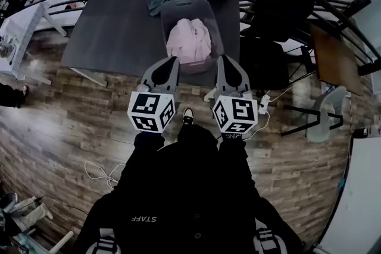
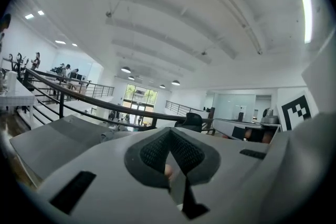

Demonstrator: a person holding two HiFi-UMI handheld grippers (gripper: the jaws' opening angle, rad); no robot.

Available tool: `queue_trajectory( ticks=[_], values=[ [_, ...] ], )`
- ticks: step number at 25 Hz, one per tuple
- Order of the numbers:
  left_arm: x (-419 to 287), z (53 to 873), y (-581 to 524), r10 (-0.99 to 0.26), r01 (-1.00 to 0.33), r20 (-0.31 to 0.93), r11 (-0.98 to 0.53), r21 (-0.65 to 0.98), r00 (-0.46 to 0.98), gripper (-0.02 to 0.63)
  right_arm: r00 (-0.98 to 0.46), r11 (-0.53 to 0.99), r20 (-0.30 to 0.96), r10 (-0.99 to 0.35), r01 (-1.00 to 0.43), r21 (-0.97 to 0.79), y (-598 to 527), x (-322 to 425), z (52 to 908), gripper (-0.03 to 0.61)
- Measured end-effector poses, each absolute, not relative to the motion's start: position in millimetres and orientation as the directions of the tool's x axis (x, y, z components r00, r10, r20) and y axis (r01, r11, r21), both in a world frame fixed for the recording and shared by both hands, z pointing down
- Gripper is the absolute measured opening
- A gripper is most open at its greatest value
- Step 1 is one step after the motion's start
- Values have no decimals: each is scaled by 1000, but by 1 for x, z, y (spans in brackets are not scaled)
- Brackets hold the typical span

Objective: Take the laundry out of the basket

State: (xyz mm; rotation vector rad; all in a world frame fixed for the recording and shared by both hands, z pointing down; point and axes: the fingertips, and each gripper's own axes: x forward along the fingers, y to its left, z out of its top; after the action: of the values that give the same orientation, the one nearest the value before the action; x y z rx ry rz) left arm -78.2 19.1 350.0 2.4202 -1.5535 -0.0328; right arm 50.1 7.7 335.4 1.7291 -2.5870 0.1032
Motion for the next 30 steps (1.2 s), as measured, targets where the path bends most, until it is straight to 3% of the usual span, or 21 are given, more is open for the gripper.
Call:
queue_trajectory(
  ticks=[17,30],
  values=[
    [-38,403,-138,-862,-901,303,-324,288,406,0,-432,414,197,-880,-902,-126,-141,85,382,14],
    [-55,505,-188,-767,-912,518,-215,348,378,0,-376,343,485,-790,-926,-158,-178,75,484,15]
  ],
)
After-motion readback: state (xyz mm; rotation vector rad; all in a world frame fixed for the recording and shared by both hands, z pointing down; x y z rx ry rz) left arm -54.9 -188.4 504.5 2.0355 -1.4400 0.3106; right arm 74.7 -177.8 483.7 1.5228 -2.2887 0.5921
